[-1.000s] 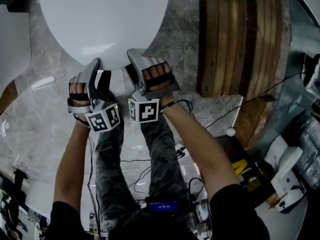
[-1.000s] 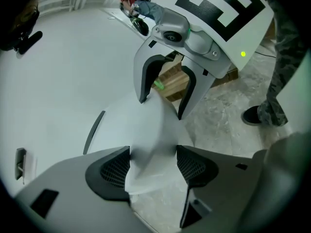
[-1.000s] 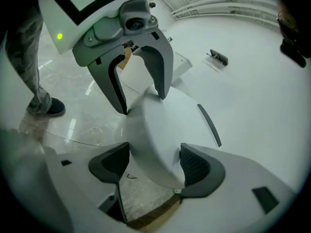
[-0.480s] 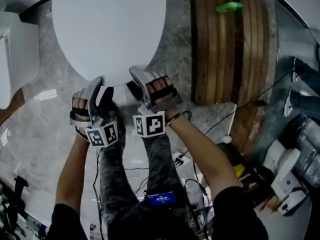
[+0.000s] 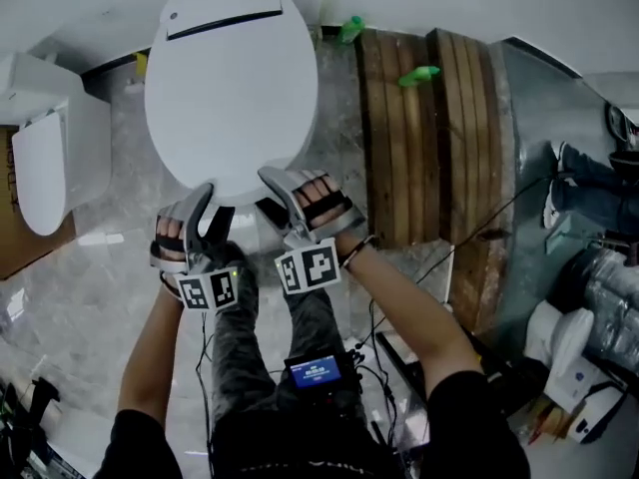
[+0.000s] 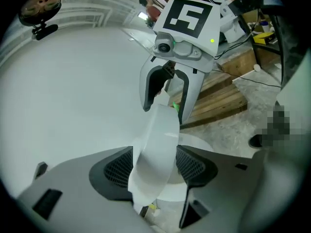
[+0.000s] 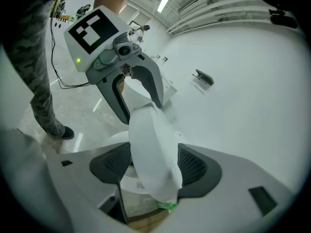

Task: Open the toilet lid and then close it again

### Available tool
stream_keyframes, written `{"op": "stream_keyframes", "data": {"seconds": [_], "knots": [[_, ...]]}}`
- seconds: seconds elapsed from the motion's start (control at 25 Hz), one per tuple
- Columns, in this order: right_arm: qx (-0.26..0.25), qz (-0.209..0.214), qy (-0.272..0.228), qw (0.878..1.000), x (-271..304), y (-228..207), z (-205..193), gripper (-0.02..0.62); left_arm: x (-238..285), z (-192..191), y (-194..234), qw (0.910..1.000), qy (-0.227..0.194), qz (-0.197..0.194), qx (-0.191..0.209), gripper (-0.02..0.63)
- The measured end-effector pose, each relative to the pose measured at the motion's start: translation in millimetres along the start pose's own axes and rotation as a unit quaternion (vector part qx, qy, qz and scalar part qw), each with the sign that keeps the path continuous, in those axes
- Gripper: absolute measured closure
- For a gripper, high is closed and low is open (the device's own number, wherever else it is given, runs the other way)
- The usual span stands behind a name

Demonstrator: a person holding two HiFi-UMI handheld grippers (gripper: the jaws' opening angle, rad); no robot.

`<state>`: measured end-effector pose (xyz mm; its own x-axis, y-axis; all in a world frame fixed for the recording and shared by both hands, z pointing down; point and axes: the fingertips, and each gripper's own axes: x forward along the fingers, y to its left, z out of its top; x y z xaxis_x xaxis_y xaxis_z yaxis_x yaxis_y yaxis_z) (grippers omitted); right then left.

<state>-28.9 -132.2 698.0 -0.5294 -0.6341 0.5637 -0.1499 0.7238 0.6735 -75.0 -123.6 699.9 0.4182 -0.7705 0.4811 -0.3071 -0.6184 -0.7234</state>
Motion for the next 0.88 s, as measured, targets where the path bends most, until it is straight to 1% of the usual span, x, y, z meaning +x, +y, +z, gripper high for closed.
{"op": "stream_keyframes", "data": {"seconds": [0.08,0.12,0.24,0.32,0.48,0.56,0.72,0.88], "knots": [[-0.001,-0.009,-0.006,1.000,-7,-32,14,0.295,-5,11,33,0.9999,-0.006,0.013,0.002,0.332],[0.001,-0.012,-0.007,1.000,-11,-47,19,0.302,-7,17,48,0.9998,-0.007,0.018,0.002,0.352],[0.008,-0.018,-0.005,1.000,-22,-84,32,0.314,-12,33,84,0.9997,-0.002,0.024,-0.002,0.373],[0.016,-0.035,-0.002,0.999,-24,-112,38,0.329,-10,41,112,0.9993,0.003,0.036,-0.003,0.389],[0.039,-0.061,0.001,0.997,-22,-157,53,0.382,-6,49,161,0.9985,0.013,0.053,-0.006,0.427],[0.041,-0.068,0.003,0.997,-21,-172,58,0.420,-4,53,178,0.9981,0.022,0.059,-0.001,0.445],[0.044,-0.067,0.014,0.997,-17,-195,63,0.425,0,56,200,0.9971,0.038,0.065,-0.009,0.457],[0.052,-0.063,0.016,0.997,-15,-208,66,0.424,2,60,213,0.9963,0.048,0.069,-0.016,0.459]]}}
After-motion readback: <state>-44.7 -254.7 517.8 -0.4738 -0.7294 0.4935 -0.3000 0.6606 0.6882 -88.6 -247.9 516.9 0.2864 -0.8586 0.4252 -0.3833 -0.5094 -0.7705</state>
